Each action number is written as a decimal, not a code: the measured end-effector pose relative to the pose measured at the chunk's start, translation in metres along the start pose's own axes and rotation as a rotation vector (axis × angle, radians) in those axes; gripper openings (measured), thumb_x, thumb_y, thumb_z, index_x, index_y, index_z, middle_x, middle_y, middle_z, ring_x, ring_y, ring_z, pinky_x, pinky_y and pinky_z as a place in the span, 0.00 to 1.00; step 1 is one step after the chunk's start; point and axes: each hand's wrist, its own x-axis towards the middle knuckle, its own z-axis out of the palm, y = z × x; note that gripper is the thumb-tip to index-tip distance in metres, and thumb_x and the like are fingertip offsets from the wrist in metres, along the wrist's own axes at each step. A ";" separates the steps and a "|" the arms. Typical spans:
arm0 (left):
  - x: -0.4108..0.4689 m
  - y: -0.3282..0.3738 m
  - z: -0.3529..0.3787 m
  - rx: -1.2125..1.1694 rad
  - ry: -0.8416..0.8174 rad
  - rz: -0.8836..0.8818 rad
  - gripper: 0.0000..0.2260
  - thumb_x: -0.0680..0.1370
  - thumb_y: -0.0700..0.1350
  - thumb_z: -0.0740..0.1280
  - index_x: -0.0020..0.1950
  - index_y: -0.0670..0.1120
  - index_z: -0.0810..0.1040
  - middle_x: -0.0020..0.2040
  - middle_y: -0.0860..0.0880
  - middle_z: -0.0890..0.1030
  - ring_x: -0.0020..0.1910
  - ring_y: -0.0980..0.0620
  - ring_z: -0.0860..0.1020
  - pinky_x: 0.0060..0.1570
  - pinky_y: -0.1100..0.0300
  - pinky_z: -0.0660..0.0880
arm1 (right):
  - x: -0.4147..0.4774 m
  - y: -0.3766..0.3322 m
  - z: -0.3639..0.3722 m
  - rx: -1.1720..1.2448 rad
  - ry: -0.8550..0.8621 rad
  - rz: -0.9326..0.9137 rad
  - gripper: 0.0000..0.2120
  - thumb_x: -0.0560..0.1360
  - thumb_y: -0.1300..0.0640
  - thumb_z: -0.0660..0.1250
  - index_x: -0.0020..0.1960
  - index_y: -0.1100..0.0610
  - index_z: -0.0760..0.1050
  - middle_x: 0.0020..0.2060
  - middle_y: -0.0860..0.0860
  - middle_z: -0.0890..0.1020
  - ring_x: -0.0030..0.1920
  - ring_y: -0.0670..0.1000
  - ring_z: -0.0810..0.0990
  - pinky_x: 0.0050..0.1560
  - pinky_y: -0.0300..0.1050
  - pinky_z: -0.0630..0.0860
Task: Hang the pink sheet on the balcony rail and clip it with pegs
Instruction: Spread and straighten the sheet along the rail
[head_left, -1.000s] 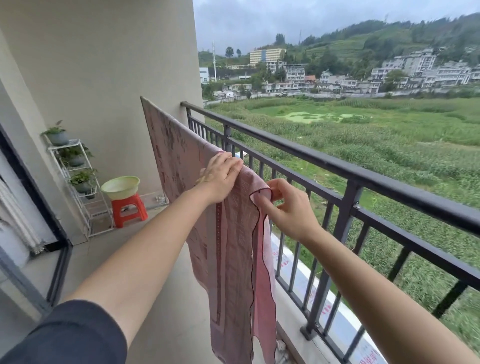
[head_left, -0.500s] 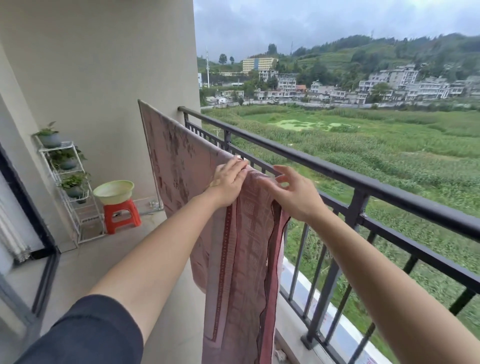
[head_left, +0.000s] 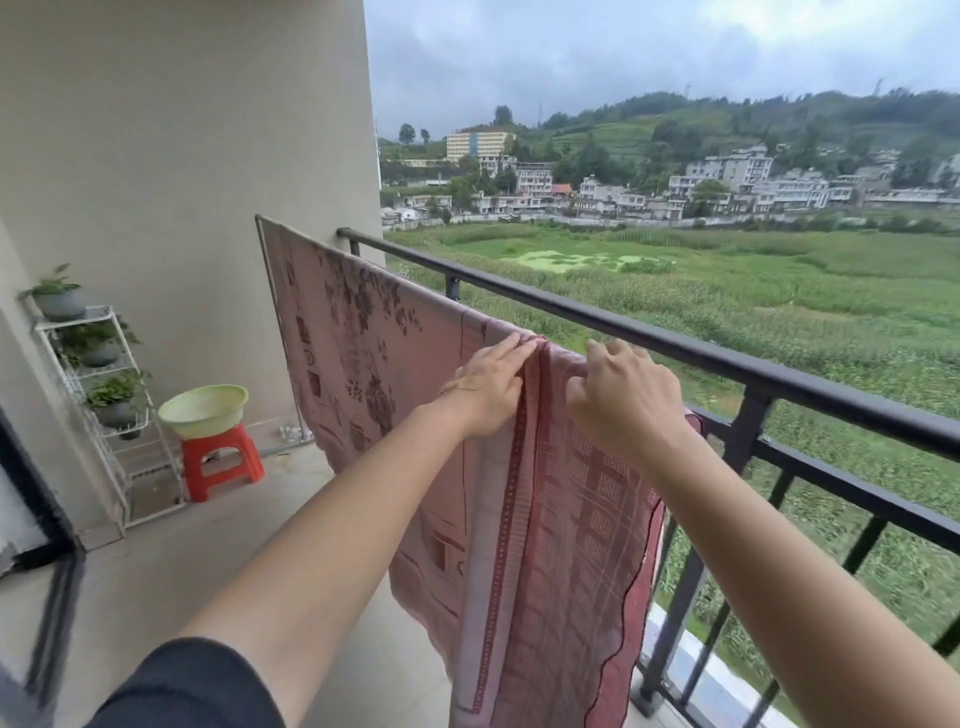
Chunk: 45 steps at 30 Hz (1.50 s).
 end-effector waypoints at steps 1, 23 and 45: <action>0.000 -0.009 -0.002 0.019 0.008 -0.008 0.24 0.83 0.47 0.53 0.80 0.55 0.54 0.80 0.54 0.52 0.78 0.51 0.52 0.76 0.46 0.53 | 0.006 -0.011 0.002 -0.008 0.022 -0.001 0.19 0.79 0.52 0.54 0.64 0.60 0.71 0.60 0.58 0.77 0.59 0.59 0.76 0.53 0.54 0.73; 0.198 -0.296 -0.021 0.061 0.170 0.169 0.23 0.83 0.60 0.44 0.74 0.57 0.65 0.77 0.50 0.63 0.78 0.50 0.54 0.74 0.46 0.49 | 0.192 -0.167 0.144 -0.275 -0.027 0.319 0.25 0.81 0.39 0.49 0.57 0.57 0.73 0.51 0.56 0.80 0.51 0.59 0.78 0.53 0.55 0.68; 0.329 -0.583 -0.080 0.117 0.054 0.443 0.25 0.83 0.58 0.49 0.79 0.57 0.51 0.81 0.48 0.51 0.79 0.47 0.47 0.76 0.43 0.43 | 0.358 -0.349 0.259 -0.376 0.101 0.623 0.27 0.77 0.47 0.51 0.73 0.54 0.68 0.67 0.57 0.75 0.66 0.61 0.72 0.73 0.64 0.57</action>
